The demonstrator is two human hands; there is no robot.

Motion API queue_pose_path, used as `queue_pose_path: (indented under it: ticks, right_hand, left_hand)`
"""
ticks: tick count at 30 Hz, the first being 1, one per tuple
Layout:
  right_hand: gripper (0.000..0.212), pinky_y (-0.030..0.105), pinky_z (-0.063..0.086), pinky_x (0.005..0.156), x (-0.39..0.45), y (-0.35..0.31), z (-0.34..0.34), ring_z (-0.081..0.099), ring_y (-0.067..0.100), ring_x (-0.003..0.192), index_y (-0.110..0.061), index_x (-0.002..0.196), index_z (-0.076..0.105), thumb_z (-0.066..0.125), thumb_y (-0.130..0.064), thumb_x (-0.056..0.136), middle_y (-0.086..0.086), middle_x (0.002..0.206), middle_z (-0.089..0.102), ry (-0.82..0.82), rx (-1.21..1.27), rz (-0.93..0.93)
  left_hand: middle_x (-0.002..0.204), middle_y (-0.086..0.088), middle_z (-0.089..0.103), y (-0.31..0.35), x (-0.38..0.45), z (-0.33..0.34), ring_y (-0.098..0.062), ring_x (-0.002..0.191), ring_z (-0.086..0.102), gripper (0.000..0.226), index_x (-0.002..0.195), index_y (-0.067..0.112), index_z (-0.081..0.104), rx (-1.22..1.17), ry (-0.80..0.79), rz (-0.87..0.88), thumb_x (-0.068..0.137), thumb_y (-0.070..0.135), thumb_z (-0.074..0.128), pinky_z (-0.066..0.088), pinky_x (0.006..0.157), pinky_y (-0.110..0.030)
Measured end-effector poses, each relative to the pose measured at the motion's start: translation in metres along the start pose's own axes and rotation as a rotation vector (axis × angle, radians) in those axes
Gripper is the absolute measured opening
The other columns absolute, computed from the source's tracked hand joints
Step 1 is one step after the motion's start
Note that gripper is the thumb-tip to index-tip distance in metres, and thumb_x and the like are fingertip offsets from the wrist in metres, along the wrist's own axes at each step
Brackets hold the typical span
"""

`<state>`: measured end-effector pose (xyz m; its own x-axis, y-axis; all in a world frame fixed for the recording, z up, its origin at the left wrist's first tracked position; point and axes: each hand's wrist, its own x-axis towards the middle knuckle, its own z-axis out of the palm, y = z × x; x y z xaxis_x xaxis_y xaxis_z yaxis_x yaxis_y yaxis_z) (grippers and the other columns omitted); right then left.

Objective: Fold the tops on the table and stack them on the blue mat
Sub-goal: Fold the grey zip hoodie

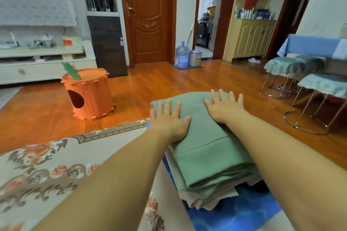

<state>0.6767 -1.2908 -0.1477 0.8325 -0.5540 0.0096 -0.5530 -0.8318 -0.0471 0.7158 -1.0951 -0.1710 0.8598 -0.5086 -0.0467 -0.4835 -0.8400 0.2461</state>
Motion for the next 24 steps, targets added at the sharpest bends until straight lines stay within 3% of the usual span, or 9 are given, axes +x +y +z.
queue_pose_path:
  ticks: [2,7,10,13,16,20,24]
  right_hand:
    - [0.067,0.059,-0.008,0.12,-0.024,-0.01,-0.027,-0.003,0.036,0.154,-0.03,0.16,0.0,0.009,-0.061,0.101,0.003,0.169,-0.004,-0.01,-0.038,0.017]
    - [0.06,0.051,0.023,0.117,-0.134,-0.061,-0.041,0.032,0.036,0.143,-0.02,0.155,0.027,0.032,-0.049,0.103,0.013,0.159,0.033,0.247,0.073,-0.243]
    - [0.056,0.047,0.031,0.113,-0.216,-0.117,-0.032,0.038,0.037,0.136,-0.02,0.151,0.034,0.038,-0.046,0.101,0.013,0.149,0.043,0.129,0.109,-0.438]
    - [0.056,0.042,0.025,0.114,-0.296,-0.193,-0.051,0.033,0.035,0.139,-0.016,0.152,0.033,0.041,-0.043,0.103,0.012,0.152,0.039,0.049,0.13,-0.644]
    - [0.05,0.038,0.025,0.109,-0.374,-0.28,-0.074,0.036,0.033,0.134,-0.014,0.15,0.037,0.042,-0.035,0.104,0.013,0.149,0.042,0.067,0.218,-0.813]
    - [0.046,0.035,0.025,0.105,-0.485,-0.407,-0.073,0.038,0.033,0.131,-0.014,0.146,0.043,0.045,-0.03,0.103,0.014,0.144,0.046,0.017,0.323,-1.043]
    - [0.041,0.041,0.036,0.109,-0.609,-0.518,-0.045,0.044,0.034,0.13,-0.019,0.136,0.054,0.05,-0.033,0.099,0.012,0.139,0.054,-0.087,0.322,-1.306]
  left_hand:
    - [0.169,-0.004,-0.015,-0.007,-0.037,-0.007,-0.027,0.155,-0.016,0.071,0.162,0.033,-0.001,-0.016,0.01,0.002,0.101,0.064,0.02,-0.009,0.124,-0.05]
    - [0.17,-0.006,0.01,-0.071,-0.174,-0.022,-0.026,0.156,0.007,0.062,0.161,0.031,0.02,-0.006,0.156,0.003,0.104,0.05,0.035,0.011,0.125,-0.043]
    - [0.156,-0.006,0.043,-0.13,-0.261,-0.048,-0.027,0.142,0.04,0.052,0.151,0.027,0.044,0.01,0.113,-0.106,0.101,0.038,0.045,0.034,0.114,-0.038]
    - [0.134,-0.004,0.064,-0.196,-0.346,-0.087,-0.029,0.121,0.059,0.04,0.127,0.028,0.065,-0.007,0.127,-0.271,0.094,0.036,0.045,0.049,0.098,-0.038]
    - [0.116,-0.002,0.071,-0.257,-0.43,-0.128,-0.028,0.108,0.063,0.031,0.109,0.023,0.07,-0.005,0.234,-0.41,0.094,0.036,0.046,0.052,0.091,-0.039]
    - [0.119,0.003,0.071,-0.33,-0.543,-0.162,-0.025,0.111,0.063,0.03,0.111,0.028,0.07,-0.027,0.381,-0.565,0.093,0.035,0.048,0.051,0.092,-0.038]
    - [0.121,0.001,0.07,-0.403,-0.667,-0.168,-0.026,0.111,0.062,0.03,0.11,0.03,0.07,-0.035,0.467,-0.771,0.092,0.035,0.046,0.05,0.093,-0.037]
